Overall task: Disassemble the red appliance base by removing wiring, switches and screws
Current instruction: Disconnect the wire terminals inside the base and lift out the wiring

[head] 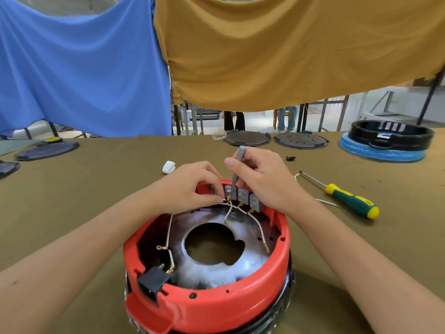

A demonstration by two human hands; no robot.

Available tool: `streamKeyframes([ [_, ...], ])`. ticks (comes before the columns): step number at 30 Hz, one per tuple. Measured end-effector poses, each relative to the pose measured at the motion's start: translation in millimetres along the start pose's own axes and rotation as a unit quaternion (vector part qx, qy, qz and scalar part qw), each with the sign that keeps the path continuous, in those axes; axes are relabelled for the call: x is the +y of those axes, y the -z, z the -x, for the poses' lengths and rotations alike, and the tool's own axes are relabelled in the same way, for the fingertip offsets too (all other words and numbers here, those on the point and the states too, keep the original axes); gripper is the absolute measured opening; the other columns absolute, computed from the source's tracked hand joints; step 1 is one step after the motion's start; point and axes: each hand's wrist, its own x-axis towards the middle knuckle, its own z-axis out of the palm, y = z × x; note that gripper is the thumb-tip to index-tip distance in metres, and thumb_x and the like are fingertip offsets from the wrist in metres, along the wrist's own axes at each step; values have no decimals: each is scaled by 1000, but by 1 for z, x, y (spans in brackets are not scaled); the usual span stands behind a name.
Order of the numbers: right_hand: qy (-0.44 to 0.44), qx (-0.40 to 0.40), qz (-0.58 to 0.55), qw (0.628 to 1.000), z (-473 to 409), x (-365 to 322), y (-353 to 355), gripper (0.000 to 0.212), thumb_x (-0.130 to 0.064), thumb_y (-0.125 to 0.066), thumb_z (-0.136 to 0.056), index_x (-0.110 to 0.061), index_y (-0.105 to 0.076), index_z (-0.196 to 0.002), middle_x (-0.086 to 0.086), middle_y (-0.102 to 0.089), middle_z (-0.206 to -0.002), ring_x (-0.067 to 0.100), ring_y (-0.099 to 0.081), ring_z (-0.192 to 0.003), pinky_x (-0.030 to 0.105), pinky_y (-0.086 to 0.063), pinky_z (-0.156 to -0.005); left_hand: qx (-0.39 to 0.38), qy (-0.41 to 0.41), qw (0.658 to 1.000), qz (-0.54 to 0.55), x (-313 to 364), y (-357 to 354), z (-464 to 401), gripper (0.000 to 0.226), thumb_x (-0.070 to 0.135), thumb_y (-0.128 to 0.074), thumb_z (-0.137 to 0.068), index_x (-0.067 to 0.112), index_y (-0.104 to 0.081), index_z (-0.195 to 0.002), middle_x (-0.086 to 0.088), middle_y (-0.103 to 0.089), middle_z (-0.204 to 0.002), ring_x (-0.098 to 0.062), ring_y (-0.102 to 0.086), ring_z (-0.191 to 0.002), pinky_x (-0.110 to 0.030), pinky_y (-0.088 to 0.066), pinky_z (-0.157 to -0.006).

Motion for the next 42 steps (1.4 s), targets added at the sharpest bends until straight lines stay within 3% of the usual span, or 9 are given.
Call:
streamKeyframes([
  [14,-3,10,1,1000,3,2,2,22,-30,-66,-95,-15,-67,-78,4,-70,-65,14,-67,-62,39,-55,-69,-5,-1,1000,-5,0,-1,2,19,30,-74,-85,46,-66,-81,13,-55,-106,3,-55,-98,-18,-40,-93],
  [17,7,14,18,1000,4,1,2,21,-30,-66,-94,-17,-67,-78,1,-69,-65,15,-67,-64,39,-54,-68,4,1,1000,-9,-1,-1,2,10,30,-76,-84,38,-71,-87,12,-58,-105,0,-57,-96,-22,-43,-92],
  [20,10,17,25,999,5,1,2,21,-30,-67,-94,-17,-68,-77,0,-69,-65,15,-67,-64,39,-53,-68,29,3,1000,-10,-2,0,1,17,27,-80,-80,30,-70,-94,8,-61,-103,-5,-59,-93,-30,-47,-89],
  [23,5,25,19,1000,5,1,2,22,-29,-67,-94,-15,-68,-77,2,-69,-64,16,-67,-63,40,-54,-68,43,14,999,2,0,1,2,27,26,-81,-79,33,-61,-95,10,-63,-102,-3,-62,-91,-30,-49,-88],
  [30,8,26,24,999,7,0,2,21,-30,-67,-93,-16,-68,-77,1,-69,-64,19,-68,-64,42,-54,-69,21,6,999,-37,4,2,3,21,28,-74,-85,37,-55,-84,6,-58,-101,-11,-57,-94,-40,-46,-87],
  [35,16,22,34,999,8,-1,3,19,-30,-68,-93,-21,-69,-75,-3,-68,-62,15,-66,-63,40,-53,-68,15,-15,999,-41,3,1,5,8,23,-73,-87,30,-75,-89,10,-58,-112,-3,-55,-96,-32,-44,-93],
  [42,-31,28,-24,999,4,5,2,22,-27,-68,-94,-17,-69,-74,3,-71,-63,20,-68,-61,39,-57,-68,8,-13,999,-36,4,0,4,8,20,-73,-87,28,-76,-89,10,-56,-113,-2,-54,-98,-28,-42,-94],
])
